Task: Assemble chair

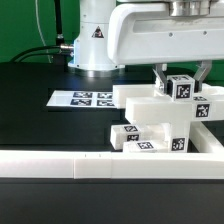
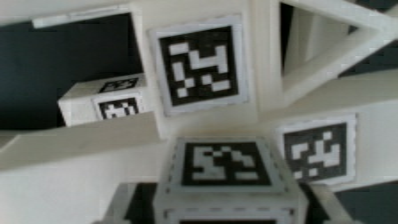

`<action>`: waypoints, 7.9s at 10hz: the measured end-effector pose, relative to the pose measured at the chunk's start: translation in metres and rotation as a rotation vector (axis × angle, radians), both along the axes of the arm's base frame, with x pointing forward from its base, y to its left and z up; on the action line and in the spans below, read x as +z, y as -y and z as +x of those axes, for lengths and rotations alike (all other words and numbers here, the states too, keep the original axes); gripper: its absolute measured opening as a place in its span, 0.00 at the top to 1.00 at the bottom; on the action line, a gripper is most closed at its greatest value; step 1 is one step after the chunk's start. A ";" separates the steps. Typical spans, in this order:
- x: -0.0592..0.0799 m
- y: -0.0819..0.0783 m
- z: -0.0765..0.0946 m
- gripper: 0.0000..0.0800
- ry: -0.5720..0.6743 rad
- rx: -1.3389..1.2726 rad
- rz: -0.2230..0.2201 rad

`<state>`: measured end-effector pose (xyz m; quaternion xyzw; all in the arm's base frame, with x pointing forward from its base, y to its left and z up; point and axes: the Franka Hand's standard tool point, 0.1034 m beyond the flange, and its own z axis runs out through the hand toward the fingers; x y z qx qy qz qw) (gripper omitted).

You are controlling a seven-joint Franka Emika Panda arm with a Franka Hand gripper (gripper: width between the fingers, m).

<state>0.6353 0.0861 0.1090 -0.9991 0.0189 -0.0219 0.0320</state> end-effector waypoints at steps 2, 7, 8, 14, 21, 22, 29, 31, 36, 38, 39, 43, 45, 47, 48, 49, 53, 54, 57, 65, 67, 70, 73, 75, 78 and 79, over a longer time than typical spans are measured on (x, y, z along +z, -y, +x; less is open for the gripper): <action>0.000 -0.003 0.001 0.66 0.000 -0.154 0.008; 0.000 -0.004 0.001 0.66 -0.017 -0.467 0.026; 0.000 -0.004 0.002 0.66 -0.022 -0.543 0.034; 0.000 -0.010 0.002 0.66 -0.075 -0.992 0.116; 0.004 -0.015 0.003 0.19 -0.044 -0.492 0.090; 0.004 -0.014 0.003 0.19 -0.037 -0.413 0.082; 0.004 -0.016 0.001 0.19 -0.002 0.129 0.033; 0.005 -0.017 0.002 0.19 0.013 0.243 0.012; 0.005 -0.015 0.002 0.65 0.018 0.316 0.006; 0.005 -0.015 0.002 0.65 0.016 0.295 0.007; 0.005 -0.015 0.002 0.65 0.016 0.295 0.007; 0.004 -0.017 0.005 0.64 0.021 -0.123 0.038; 0.004 -0.020 0.006 0.64 0.031 -0.248 0.046; 0.005 -0.021 0.007 0.64 0.020 -0.393 0.061; 0.005 -0.021 0.007 0.64 0.015 -0.449 0.067; 0.005 -0.022 0.007 0.64 0.005 -0.560 0.081; 0.004 -0.031 0.006 0.64 -0.040 -1.008 0.144; 0.004 -0.033 0.005 0.64 -0.048 -1.083 0.148; 0.003 -0.033 0.005 0.37 -0.043 -1.025 0.143; 0.006 -0.034 0.007 0.19 0.001 -0.333 0.079; 0.006 -0.036 0.010 0.19 0.034 -0.122 0.053; 0.004 -0.038 0.008 0.19 0.048 0.070 0.035; 0.001 -0.032 0.009 0.19 0.061 0.261 0.020; -0.001 -0.022 0.010 0.35 0.063 0.241 0.022; -0.001 -0.022 0.011 0.67 0.062 0.216 0.023; -0.001 -0.022 0.011 0.67 0.062 0.216 0.023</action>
Offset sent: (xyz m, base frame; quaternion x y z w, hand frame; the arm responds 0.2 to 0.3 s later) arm 0.0000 0.0000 0.0000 0.0000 0.0000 0.1938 0.9810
